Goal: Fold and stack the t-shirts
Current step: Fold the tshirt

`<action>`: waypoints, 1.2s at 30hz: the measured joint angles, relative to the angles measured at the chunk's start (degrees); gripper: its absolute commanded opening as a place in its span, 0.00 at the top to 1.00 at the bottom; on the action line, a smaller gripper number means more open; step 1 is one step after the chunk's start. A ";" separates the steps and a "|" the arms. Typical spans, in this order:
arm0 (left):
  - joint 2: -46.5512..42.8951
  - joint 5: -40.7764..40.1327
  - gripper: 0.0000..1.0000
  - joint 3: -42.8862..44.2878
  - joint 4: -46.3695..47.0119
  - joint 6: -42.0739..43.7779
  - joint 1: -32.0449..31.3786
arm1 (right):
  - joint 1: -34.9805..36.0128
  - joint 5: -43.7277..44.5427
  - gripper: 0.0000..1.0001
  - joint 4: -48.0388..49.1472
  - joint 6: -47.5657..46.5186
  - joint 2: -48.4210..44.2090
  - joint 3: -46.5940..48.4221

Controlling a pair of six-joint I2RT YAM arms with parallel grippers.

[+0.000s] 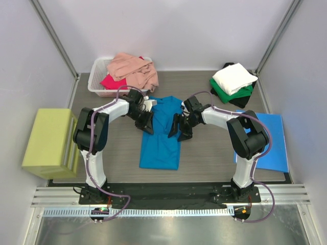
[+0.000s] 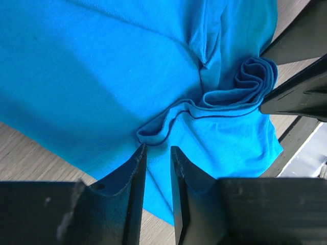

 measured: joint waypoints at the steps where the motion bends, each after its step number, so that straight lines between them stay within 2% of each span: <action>1: 0.15 0.00 0.77 0.09 0.07 -0.02 0.00 | -0.02 -0.02 0.43 0.02 0.00 0.00 -0.07; 5: 0.57 -0.02 0.80 0.13 0.04 0.00 0.00 | -0.15 -0.11 0.59 0.17 0.13 0.00 -0.35; 6: 0.61 0.00 0.81 0.13 0.04 0.00 0.00 | -0.17 -0.15 0.67 0.17 0.11 0.02 -0.39; 9: 0.68 0.00 0.81 0.15 0.02 0.02 0.02 | -0.37 -0.24 0.80 0.35 0.28 0.17 -0.52; 11: 0.68 0.00 0.81 0.15 0.02 0.04 0.07 | -0.46 -0.24 0.86 0.39 0.28 0.22 -0.66; 19: 0.68 0.13 0.84 0.22 -0.31 0.09 1.16 | -0.68 -0.31 0.87 0.39 0.50 0.22 -0.81; 27: 0.59 1.27 0.84 1.22 -1.33 0.24 6.27 | -0.85 -0.76 0.87 0.35 0.39 0.22 -0.79; 28: 0.57 1.70 0.82 1.25 -1.42 0.22 6.93 | -0.85 -0.76 0.87 0.35 0.39 0.22 -0.76; 30: 0.57 2.45 0.51 1.42 -1.70 0.04 7.89 | -0.85 -0.85 0.87 0.24 0.37 0.22 -0.63; 32: 0.57 3.15 0.29 1.62 -1.84 -0.11 8.07 | -0.85 -0.87 0.87 0.13 0.37 0.22 -0.50; 34: 0.55 3.37 0.24 1.70 -2.10 0.04 7.21 | -0.85 -0.87 0.87 -0.02 0.37 0.22 -0.37; 36: 0.55 3.39 0.30 1.68 -2.36 -0.04 5.64 | -0.85 -0.87 0.87 -0.04 0.37 0.22 -0.35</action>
